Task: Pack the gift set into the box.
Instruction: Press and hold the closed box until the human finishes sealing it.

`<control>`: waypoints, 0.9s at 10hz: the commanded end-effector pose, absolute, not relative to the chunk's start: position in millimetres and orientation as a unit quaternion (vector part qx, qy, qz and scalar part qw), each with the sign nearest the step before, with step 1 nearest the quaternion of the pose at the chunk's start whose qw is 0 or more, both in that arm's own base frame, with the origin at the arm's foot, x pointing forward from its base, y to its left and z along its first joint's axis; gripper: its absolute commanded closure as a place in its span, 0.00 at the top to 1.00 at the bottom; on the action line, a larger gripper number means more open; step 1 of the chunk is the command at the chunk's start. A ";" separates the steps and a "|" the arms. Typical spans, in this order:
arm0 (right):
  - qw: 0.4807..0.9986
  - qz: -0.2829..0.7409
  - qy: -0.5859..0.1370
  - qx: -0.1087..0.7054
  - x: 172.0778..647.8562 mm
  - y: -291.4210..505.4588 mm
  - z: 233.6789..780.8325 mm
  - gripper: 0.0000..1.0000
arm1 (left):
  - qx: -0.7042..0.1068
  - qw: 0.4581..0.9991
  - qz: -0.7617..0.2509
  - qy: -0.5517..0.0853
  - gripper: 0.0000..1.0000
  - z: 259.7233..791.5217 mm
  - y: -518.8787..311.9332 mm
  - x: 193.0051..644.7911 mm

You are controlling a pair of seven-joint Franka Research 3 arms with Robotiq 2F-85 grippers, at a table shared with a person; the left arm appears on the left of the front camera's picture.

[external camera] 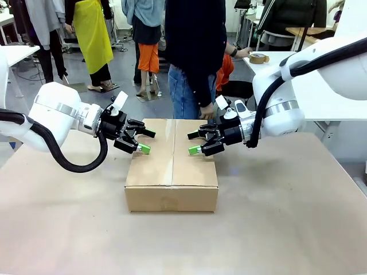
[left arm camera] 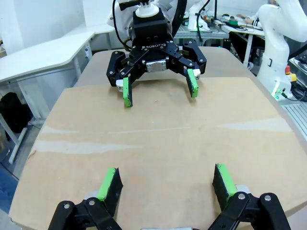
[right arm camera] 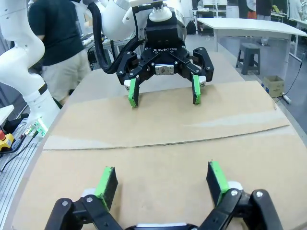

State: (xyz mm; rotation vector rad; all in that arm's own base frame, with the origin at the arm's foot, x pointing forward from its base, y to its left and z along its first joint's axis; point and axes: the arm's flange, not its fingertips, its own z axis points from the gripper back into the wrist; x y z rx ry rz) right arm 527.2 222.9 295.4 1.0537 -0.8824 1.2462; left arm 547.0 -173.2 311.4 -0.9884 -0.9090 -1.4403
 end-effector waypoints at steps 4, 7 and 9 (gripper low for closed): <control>0.601 0.539 -0.379 0.453 526.7 222.8 293.8 1.00 | -0.419 0.554 -0.609 -0.383 1.00 309.4 -173.1 546.2; 0.601 0.539 -0.379 0.453 526.7 222.8 293.8 1.00 | -0.419 0.554 -0.609 -0.383 1.00 309.4 -173.1 546.2; 0.601 0.539 -0.379 0.453 526.7 222.8 293.8 1.00 | -0.419 0.554 -0.609 -0.383 1.00 309.4 -173.1 546.2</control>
